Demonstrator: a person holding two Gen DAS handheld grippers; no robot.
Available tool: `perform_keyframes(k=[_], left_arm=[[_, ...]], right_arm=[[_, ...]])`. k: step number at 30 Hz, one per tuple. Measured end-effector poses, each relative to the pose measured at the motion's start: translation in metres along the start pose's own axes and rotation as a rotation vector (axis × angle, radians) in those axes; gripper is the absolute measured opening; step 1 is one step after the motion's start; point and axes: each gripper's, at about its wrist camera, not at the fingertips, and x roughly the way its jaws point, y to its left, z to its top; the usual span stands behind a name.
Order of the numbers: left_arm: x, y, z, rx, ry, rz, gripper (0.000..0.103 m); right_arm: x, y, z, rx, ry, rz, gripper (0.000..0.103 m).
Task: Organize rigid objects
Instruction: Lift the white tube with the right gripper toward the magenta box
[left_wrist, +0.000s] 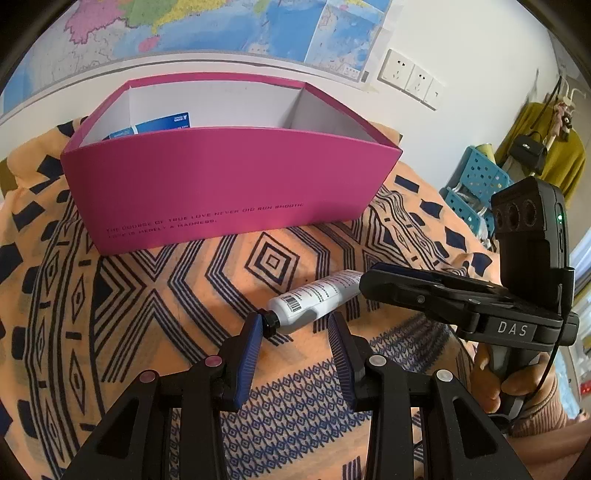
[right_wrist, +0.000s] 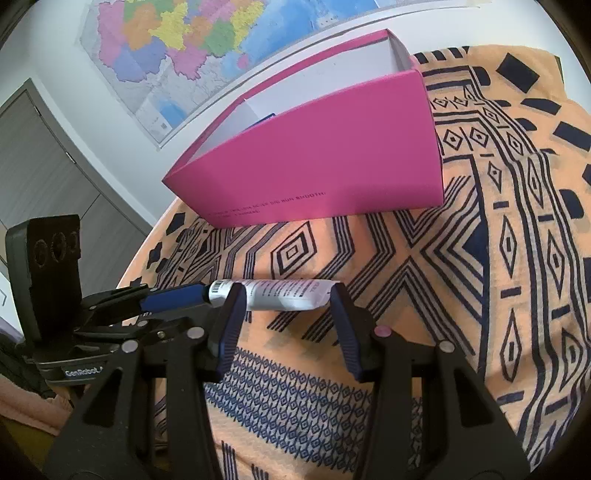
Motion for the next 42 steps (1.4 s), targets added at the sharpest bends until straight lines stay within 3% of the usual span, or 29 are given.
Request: perform_keyframes(k=[42], left_arm=[[-0.017, -0.013, 0.014, 0.038, -0.067, 0.001, 0.036]], right_arm=[[-0.022, 0.01, 0.008, -0.051, -0.068, -0.027, 0.05]])
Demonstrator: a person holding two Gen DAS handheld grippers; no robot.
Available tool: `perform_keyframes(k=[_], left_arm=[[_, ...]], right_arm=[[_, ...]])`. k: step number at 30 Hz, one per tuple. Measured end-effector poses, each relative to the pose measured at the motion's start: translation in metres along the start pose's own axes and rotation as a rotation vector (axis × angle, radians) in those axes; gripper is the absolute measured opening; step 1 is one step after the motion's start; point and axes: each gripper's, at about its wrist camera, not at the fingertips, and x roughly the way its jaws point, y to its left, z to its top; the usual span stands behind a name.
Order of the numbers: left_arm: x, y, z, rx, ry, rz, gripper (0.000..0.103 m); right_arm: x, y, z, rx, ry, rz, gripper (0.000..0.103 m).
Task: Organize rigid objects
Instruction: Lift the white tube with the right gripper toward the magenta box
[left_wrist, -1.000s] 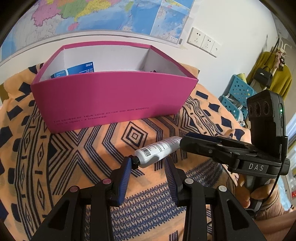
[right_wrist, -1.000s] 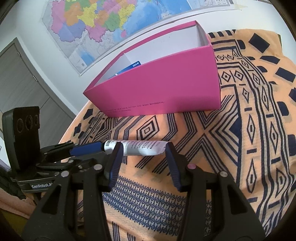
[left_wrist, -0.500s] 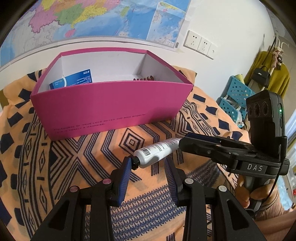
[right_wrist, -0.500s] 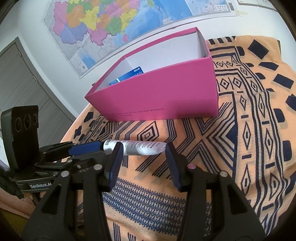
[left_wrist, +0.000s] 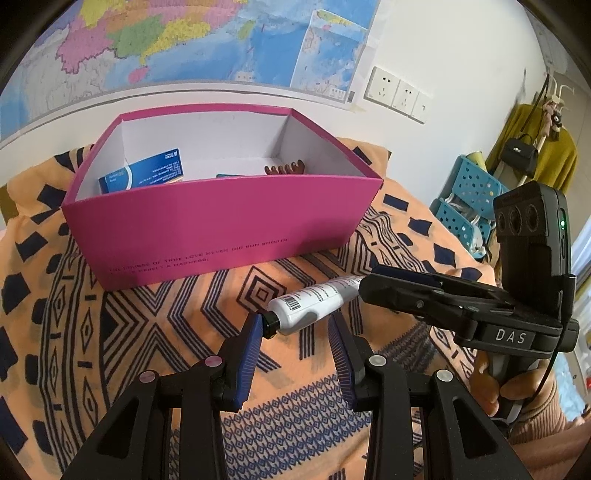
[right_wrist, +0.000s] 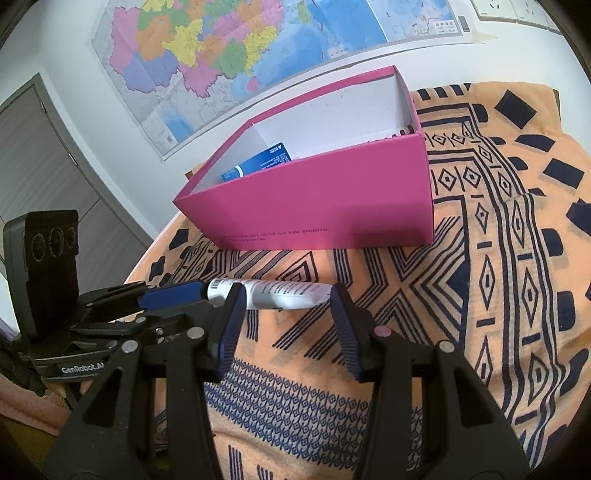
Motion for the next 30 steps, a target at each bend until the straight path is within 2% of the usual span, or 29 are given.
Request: perform_keyframes(k=[30], left_arm=[[-0.006, -0.004, 0.01, 0.017, -0.042, 0.004, 0.036]], right_arm=[[-0.012, 0.005, 0.008, -0.032, -0.049, -0.002, 0.05]])
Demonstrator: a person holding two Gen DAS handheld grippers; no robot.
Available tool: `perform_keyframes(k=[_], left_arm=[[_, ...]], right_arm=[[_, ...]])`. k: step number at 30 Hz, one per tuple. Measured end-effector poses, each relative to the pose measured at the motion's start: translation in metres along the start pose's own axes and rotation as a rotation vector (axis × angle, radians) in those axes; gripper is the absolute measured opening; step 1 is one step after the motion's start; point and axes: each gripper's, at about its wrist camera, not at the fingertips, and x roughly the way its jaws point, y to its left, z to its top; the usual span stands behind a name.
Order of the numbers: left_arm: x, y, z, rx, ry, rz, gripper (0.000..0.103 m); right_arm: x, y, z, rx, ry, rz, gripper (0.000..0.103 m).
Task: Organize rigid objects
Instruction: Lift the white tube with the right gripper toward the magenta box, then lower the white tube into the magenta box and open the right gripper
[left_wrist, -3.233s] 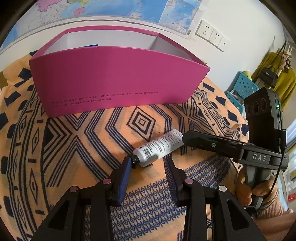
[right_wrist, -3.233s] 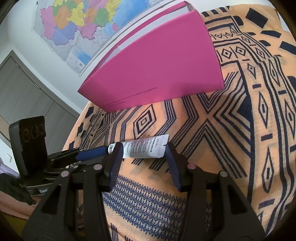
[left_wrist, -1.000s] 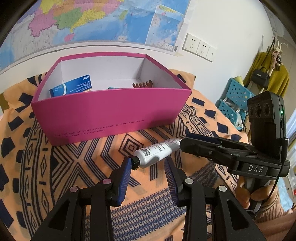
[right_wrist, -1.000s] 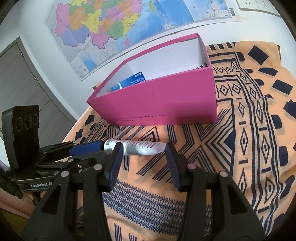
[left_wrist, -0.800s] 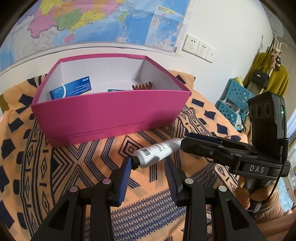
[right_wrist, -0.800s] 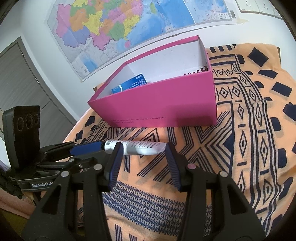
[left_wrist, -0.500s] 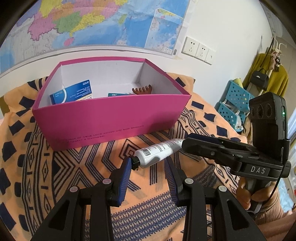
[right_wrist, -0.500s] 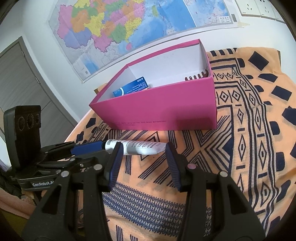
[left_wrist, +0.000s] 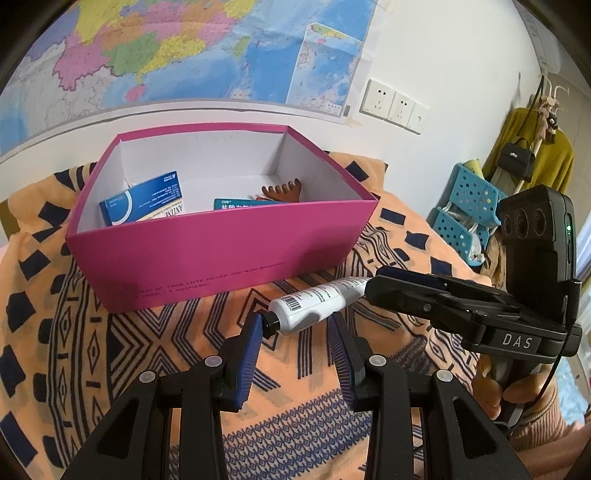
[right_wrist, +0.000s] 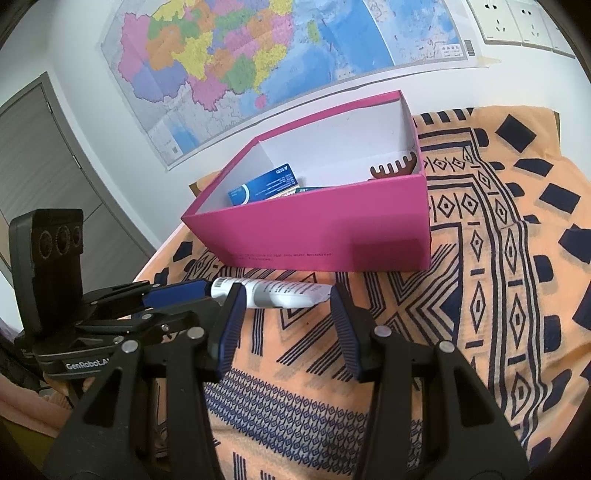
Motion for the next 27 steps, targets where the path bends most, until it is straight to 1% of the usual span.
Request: perform_keyframes(k=[8, 9, 10, 27], left_arm=[[-0.0005, -0.0017, 0.0023, 0.006, -0.008, -0.001, 0.037], [-0.0006, -0.0018, 0.0026, 0.007, -0.009, -0.003, 0.039], [-0.0008, -0.0019, 0.003, 0.007, -0.012, -0.004, 0.04], [-0.0037, -0.0047, 0.0081, 0.017, -0.038, 0.001, 0.04]], right_arm=[[-0.0027, -0.0007, 0.0029, -0.006, -0.009, -0.001, 0.05], [-0.0031, -0.0004, 0.0032, -0.008, -0.011, -0.001, 0.05], [-0.0032, -0.0001, 0.0037, -0.009, -0.011, 0.003, 0.05], [-0.0069, 0.0019, 0.0093, -0.021, -0.032, 0.0, 0.05]])
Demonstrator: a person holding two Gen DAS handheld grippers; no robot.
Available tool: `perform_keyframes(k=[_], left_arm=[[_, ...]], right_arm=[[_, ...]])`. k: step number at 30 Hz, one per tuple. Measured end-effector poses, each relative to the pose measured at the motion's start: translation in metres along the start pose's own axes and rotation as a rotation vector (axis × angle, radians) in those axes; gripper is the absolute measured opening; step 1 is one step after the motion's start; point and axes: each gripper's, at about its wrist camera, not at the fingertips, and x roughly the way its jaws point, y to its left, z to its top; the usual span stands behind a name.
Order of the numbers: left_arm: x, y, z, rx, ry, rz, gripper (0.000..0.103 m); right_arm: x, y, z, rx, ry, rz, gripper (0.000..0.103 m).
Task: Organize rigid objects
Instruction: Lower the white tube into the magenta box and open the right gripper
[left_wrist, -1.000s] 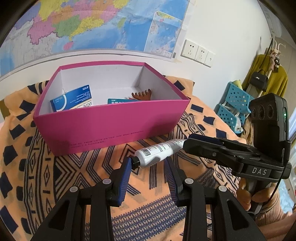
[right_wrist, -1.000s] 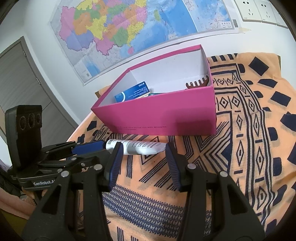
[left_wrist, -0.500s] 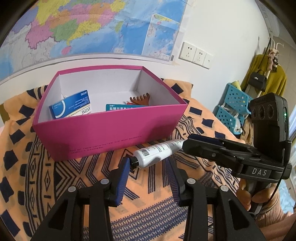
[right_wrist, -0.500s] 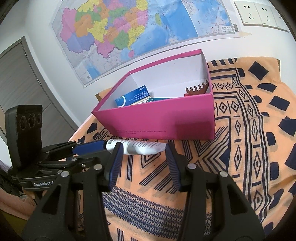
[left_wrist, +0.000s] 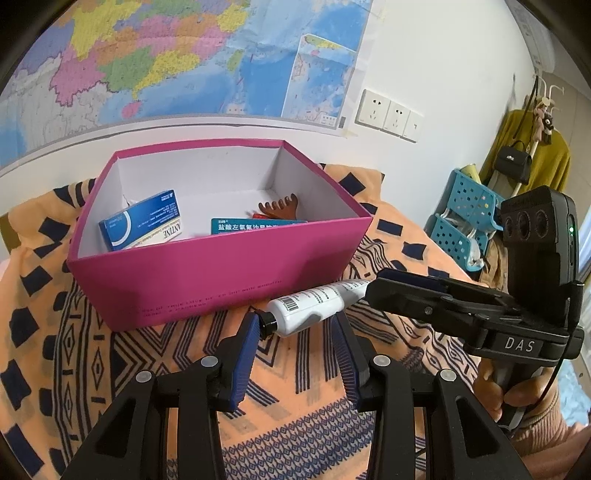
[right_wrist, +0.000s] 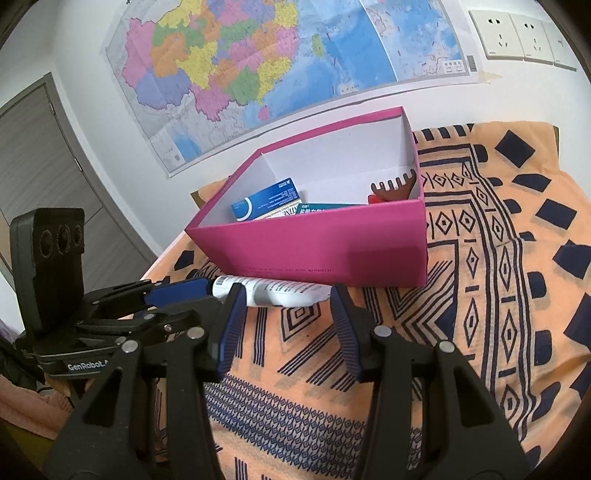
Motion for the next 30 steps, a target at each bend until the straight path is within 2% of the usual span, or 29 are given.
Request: perform_keyframes(k=[30], left_arm=[[-0.001, -0.003, 0.013, 0.02, -0.034, 0.024, 0.04]], right_arm=[[-0.004, 0.002, 0.017, -0.031, -0.047, -0.006, 0.05]])
